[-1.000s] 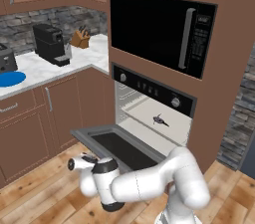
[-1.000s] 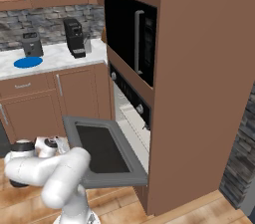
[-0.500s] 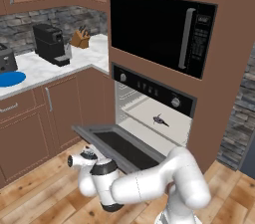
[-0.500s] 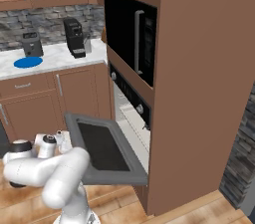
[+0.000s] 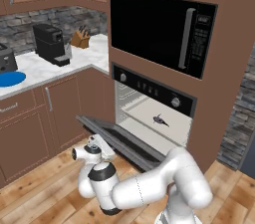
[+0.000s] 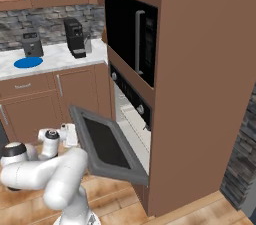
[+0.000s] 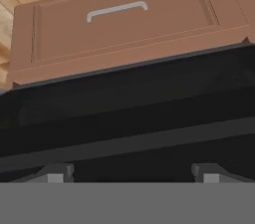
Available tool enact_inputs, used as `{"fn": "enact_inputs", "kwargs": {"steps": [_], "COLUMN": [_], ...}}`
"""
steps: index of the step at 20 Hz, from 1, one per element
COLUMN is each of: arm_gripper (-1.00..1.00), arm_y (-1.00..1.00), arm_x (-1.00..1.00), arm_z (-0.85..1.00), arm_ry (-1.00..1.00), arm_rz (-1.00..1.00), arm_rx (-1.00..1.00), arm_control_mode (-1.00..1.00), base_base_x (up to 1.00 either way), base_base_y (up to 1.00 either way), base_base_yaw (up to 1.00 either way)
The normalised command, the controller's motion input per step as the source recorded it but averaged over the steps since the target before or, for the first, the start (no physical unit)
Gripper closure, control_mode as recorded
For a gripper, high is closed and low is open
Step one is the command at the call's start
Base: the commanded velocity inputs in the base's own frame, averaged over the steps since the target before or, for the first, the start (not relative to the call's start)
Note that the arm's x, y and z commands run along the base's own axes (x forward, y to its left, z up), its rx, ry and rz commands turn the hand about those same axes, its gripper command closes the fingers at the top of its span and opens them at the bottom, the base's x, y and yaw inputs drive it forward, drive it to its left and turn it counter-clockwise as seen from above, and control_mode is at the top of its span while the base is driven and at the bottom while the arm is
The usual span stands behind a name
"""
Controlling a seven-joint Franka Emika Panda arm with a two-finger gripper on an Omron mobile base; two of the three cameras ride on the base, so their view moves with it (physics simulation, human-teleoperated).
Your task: Place the fish on the rack of the oven, and slide the rack back inside. Close the oven door.
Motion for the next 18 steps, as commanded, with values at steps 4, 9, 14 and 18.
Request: {"fn": "enact_inputs", "kwargs": {"steps": [4, 9, 14, 18], "arm_gripper": [-1.00, -1.00, -1.00, -1.00], "arm_y": [-1.00, -1.00, -1.00, -1.00], "arm_x": [0.26, 0.42, 0.51, 0.54], "arm_z": [0.05, 0.04, 0.04, 0.04], "arm_ry": [-0.08, -0.01, 0.00, 0.00], "arm_rz": [-0.24, -0.23, -0.23, -0.22], "arm_rx": [-0.07, -0.05, -0.04, -0.03], "arm_control_mode": [-1.00, -1.00, -1.00, -1.00], "base_base_x": [0.00, 0.00, 0.00, 0.00], "base_base_y": [0.00, 0.00, 0.00, 0.00], "base_base_yaw": [0.00, 0.00, 0.00, 0.00]}}
